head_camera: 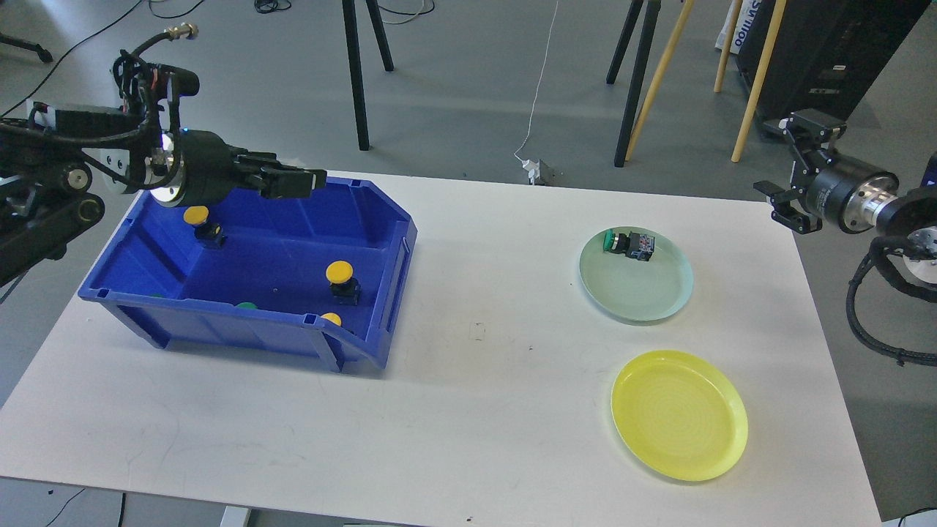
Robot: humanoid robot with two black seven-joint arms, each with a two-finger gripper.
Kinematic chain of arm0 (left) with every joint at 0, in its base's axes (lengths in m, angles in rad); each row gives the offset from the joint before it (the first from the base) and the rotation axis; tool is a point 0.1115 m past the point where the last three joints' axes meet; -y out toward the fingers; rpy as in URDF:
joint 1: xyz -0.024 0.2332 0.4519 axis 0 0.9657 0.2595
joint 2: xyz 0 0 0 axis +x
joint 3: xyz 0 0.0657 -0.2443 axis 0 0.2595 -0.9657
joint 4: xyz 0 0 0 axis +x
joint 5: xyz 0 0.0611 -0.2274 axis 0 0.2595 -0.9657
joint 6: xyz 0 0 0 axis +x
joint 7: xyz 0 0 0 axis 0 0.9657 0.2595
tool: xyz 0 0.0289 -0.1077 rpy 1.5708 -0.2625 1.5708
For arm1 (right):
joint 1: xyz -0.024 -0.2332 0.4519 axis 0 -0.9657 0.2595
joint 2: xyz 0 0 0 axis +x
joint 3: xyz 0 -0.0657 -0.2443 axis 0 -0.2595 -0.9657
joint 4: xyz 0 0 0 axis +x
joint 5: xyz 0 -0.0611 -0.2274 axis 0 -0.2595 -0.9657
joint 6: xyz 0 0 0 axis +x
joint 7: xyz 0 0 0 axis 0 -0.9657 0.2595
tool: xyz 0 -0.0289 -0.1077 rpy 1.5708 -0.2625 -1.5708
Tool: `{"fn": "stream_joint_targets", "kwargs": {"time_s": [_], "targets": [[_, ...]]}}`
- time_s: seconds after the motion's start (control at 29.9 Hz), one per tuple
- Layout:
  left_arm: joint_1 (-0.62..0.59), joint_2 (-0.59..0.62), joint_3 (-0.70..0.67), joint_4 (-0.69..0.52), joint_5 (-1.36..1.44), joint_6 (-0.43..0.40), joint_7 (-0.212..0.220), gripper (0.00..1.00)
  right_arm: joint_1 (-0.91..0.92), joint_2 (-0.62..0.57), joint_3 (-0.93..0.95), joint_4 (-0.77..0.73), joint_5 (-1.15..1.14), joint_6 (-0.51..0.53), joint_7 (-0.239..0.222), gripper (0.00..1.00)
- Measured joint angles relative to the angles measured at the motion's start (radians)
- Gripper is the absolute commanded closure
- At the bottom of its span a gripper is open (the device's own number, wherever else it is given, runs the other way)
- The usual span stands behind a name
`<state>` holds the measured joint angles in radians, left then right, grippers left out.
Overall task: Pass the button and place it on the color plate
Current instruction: 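Lower the left gripper into the bin and grasp a yellow-topped button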
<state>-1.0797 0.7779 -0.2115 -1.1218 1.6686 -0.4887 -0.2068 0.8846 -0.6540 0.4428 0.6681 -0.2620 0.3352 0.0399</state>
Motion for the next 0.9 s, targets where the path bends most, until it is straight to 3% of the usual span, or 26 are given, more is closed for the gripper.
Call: {"fn": "stream_joint_targets", "kwargs": {"time_s": [0.17, 0.37, 0.9], "targets": [[0.005, -0.16, 0.075, 0.148, 0.062, 0.0, 0.017, 0.06, -0.011, -0.036, -0.013, 0.005, -0.006, 0.003, 0.0, 0.08], [0.036, -0.3, 0.083, 0.355, 0.08, 0.0, 0.005, 0.06, -0.037, -0.078, -0.094, -0.009, -0.012, 0.004, 0.001, 0.08], [0.067, -0.372, 0.096, 0.389, 0.09, 0.0, 0.005, 0.06, -0.135, -0.136, -0.116, -0.012, -0.009, 0.002, 0.007, 0.08]]}}
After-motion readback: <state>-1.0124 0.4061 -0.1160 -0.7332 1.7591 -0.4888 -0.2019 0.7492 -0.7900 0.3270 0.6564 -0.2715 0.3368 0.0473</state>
